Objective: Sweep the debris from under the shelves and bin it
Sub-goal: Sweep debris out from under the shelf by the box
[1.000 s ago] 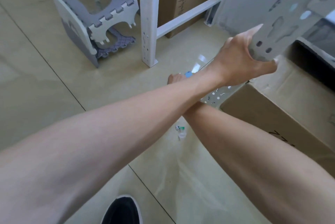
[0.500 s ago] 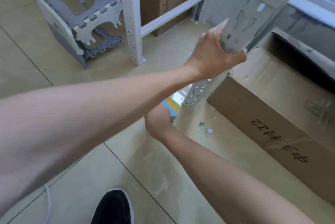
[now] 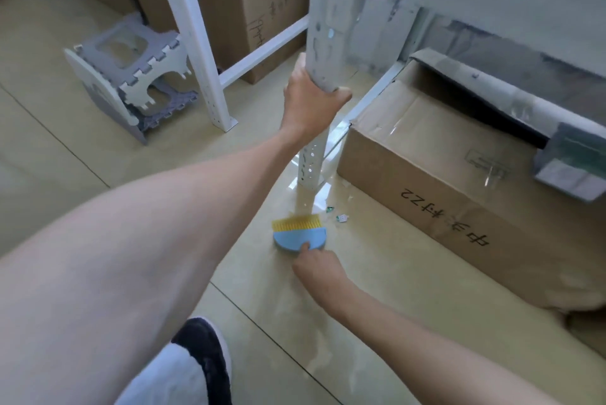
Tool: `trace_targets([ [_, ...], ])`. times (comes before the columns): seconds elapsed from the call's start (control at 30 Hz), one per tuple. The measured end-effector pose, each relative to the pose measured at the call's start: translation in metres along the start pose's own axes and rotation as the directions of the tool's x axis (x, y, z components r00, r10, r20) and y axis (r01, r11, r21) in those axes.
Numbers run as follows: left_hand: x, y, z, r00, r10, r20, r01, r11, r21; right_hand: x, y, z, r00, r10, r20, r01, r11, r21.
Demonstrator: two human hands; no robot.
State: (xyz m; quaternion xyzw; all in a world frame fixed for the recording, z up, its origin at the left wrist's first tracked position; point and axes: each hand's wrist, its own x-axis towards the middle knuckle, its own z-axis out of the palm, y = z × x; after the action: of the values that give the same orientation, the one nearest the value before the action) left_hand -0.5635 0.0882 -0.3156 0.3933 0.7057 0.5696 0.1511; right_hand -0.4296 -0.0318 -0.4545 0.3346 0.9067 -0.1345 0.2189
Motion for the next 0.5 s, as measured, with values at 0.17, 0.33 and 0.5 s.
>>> trace_targets([
  [0.17, -0.008, 0.008, 0.016, 0.981, -0.098, -0.167, 0.097, 0.995, -0.011, -0.007, -0.002, -0.047, 0.900, 0.113, -0.421, -0.132, 0.991, -0.017],
  [0.33, -0.007, 0.007, 0.019, 0.978, -0.117, -0.175, 0.114, 0.993, -0.027, -0.019, -0.027, -0.068, 0.951, 0.060, -0.302, 0.046, 0.942, 0.333],
  [0.5, -0.006, 0.004, 0.021, 0.979, -0.098, -0.181, 0.092, 0.995, -0.037, -0.012, -0.035, -0.024, 0.995, 0.094, -0.022, -0.042, 0.629, 0.776],
])
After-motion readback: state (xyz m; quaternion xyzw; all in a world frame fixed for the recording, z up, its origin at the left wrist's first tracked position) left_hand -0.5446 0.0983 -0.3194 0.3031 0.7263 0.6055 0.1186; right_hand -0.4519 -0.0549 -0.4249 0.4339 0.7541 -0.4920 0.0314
